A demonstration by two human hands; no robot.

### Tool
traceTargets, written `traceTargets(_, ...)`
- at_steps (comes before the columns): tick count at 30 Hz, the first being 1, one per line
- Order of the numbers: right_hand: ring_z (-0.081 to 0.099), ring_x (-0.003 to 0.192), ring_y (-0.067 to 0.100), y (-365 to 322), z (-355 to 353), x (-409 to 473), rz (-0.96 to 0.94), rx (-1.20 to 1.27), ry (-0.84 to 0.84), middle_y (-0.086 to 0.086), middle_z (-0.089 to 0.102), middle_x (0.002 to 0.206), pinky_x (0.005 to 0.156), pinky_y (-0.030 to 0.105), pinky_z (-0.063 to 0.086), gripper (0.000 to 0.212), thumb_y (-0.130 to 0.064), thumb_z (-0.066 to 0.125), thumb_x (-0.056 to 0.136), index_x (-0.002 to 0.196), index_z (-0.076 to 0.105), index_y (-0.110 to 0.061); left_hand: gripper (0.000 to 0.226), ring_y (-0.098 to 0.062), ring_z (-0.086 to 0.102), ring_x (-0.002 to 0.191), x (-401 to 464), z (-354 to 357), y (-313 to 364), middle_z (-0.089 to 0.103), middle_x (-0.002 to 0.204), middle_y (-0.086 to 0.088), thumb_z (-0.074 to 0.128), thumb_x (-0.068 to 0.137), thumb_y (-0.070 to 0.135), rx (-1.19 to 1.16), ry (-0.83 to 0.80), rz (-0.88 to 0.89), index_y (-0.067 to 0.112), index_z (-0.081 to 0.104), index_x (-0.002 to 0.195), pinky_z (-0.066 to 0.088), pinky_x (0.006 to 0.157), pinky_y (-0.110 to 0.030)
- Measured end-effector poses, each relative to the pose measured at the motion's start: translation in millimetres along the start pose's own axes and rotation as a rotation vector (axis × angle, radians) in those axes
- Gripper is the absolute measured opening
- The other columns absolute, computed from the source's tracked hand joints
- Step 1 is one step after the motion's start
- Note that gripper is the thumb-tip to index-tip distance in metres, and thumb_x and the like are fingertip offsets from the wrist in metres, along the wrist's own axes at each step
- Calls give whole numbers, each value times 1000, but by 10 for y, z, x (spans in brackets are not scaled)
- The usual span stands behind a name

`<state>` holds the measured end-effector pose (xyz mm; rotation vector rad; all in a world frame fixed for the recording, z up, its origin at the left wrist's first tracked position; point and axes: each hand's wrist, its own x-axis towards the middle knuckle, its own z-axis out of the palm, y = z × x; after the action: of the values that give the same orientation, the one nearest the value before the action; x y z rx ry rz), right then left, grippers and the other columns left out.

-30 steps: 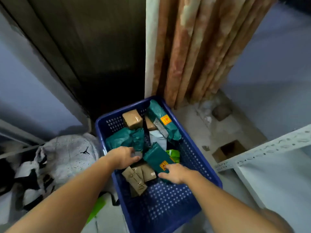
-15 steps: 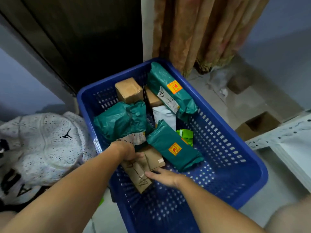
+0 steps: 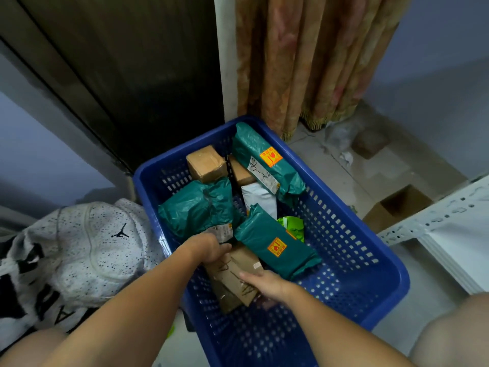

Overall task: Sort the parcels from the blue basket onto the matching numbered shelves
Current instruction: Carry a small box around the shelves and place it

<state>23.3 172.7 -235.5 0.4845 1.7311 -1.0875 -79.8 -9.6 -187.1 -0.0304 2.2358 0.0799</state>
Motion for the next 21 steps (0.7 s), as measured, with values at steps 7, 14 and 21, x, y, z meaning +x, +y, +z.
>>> traceTargets(7, 64, 98, 16, -783, -659, -1085, -186, 65, 258, -4, 69, 106, 88, 37, 52, 72, -88, 58, 67, 102, 68, -25, 91, -32, 54, 128, -844, -742, 116, 53, 146, -14, 40, 90, 80, -590, 200, -3, 9, 47, 146, 43, 104, -37)
traceTargets(14, 61, 105, 24, -2123, -1344, -2883, -421, 197, 479, 2, 64, 111, 92, 42, 51, 69, -87, 51, 70, 99, 69, -27, 56, -24, 65, 92, -2437, -2130, 490, 59, 111, -10, 57, 95, 56, -1311, 419, 41, 8, 48, 124, 64, 64, -44)
traceTargets(21, 69, 100, 20, -3544, -1852, -5135, -640, 469, 386, 2, 75, 105, 71, 31, 53, 53, -67, 50, 93, 113, 68, -22, 25, -23, 68, 92, -4413, -3925, 843, 64, 105, -10, 48, 100, 49, -1423, 596, 215, 24, 54, 103, 64, 71, -49)
